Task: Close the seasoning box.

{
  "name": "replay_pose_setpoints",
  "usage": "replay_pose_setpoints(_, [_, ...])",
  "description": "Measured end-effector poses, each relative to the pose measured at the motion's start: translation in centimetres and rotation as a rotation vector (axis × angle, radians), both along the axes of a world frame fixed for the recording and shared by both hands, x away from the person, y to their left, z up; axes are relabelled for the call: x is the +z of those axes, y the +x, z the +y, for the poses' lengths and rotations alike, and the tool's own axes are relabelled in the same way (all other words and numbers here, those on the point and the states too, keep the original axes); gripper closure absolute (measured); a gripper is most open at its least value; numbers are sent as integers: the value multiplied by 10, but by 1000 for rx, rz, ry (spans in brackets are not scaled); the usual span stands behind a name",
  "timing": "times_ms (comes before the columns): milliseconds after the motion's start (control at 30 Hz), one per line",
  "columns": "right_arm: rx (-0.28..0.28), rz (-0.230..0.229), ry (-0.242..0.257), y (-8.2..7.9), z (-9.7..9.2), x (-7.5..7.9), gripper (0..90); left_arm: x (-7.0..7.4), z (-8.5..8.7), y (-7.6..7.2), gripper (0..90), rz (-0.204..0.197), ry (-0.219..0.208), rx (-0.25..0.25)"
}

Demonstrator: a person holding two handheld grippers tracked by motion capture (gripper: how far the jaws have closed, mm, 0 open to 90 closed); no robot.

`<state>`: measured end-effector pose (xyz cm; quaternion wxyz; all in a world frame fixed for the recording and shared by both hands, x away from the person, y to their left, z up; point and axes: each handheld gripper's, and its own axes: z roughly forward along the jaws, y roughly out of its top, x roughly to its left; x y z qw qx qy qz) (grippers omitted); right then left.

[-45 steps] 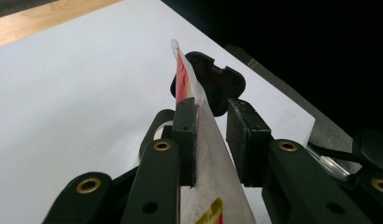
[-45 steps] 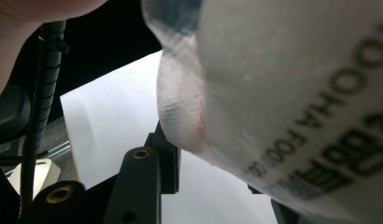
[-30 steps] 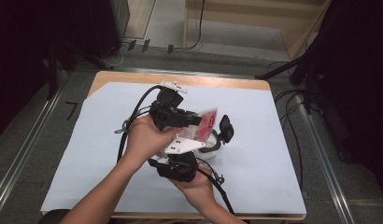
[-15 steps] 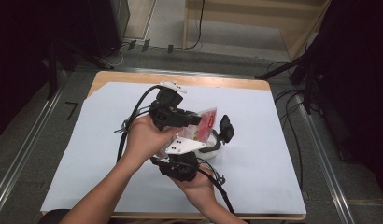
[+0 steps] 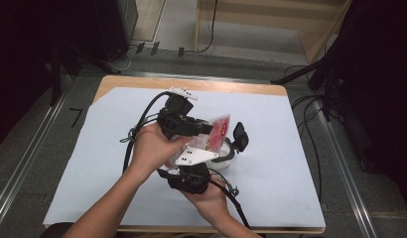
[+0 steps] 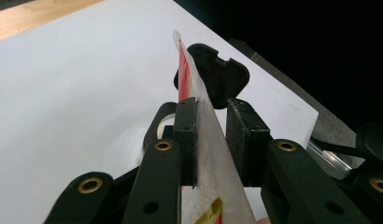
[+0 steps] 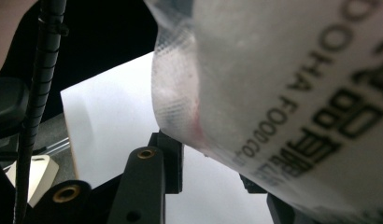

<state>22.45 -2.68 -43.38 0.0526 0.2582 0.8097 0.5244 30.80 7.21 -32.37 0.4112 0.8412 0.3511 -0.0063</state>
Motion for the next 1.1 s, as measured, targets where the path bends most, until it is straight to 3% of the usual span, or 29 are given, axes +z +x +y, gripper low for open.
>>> replay_pose_setpoints(400, [33, -11, -7, -5, 4, -9, 584, -4, 6, 0, 746, 65, 11, -20])
replay_pose_setpoints(733, [58, -42, -25, -9, 8, -20, 531, -7, 9, -1, 741, 105, 46, -37])
replay_pose_setpoints(1100, [66, -25, -55, -12, 11, -34, 526, -14, 9, 1, 733, 145, 73, -48])
